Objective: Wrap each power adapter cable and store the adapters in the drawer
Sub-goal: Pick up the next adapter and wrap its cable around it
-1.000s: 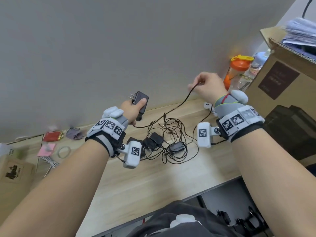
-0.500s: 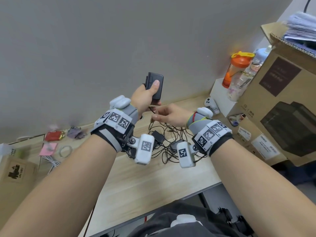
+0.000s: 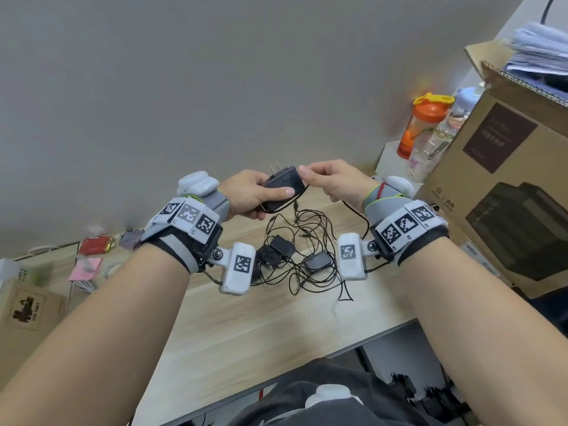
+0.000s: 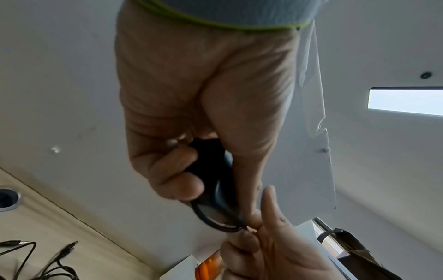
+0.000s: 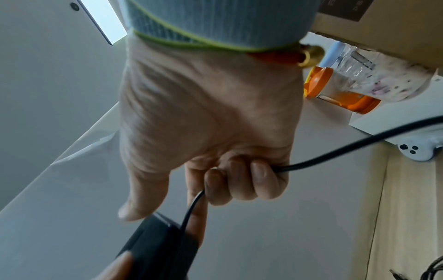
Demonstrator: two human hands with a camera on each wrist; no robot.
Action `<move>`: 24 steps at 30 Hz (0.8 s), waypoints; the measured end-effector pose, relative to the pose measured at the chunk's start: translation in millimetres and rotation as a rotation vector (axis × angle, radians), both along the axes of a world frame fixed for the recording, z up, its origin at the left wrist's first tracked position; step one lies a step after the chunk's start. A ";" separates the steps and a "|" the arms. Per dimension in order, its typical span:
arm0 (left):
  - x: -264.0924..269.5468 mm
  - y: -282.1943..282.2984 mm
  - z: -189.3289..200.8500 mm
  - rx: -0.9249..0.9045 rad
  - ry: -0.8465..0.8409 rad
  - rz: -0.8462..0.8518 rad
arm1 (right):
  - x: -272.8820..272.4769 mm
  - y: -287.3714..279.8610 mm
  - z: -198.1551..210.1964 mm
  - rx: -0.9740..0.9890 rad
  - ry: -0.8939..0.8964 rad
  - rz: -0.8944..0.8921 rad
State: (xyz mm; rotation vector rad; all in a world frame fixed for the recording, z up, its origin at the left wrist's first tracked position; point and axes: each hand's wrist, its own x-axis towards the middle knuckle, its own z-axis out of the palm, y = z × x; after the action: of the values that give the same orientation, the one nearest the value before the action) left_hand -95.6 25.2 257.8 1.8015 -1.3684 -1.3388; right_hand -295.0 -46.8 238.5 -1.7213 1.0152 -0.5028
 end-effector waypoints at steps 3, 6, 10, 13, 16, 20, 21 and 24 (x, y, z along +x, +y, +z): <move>-4.9 -0.3 0.8 -0.062 0.035 0.027 | 2.7 3.5 -1.2 0.001 -0.032 0.000; -10.9 -1.8 -0.5 -0.098 0.137 0.124 | 3.4 4.7 -1.8 -0.004 -0.102 -0.037; -19.0 -2.5 -3.8 -0.103 0.220 0.216 | 7.5 11.0 5.7 -0.086 -0.094 -0.061; -21.2 -3.5 -1.6 -0.123 0.326 0.260 | 9.6 12.4 10.3 -0.092 -0.095 -0.067; -19.1 -3.7 4.3 -0.141 0.321 0.231 | 7.3 13.7 12.2 -0.094 -0.106 -0.074; -11.3 -5.1 11.2 -0.131 0.277 0.212 | -2.9 11.9 12.1 -0.152 -0.023 -0.055; -10.0 -5.8 12.3 -0.137 0.269 0.206 | -3.8 10.2 9.4 -0.157 -0.010 -0.049; -9.1 -8.9 13.2 -0.185 0.173 0.214 | -3.4 5.8 2.2 -0.152 -0.011 -0.039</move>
State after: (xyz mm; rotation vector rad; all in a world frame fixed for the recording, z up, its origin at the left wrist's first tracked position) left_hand -104.7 16.3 271.1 1.6177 -1.1335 -1.1837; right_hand -298.5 -41.1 240.7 -1.8336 1.0256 -0.6278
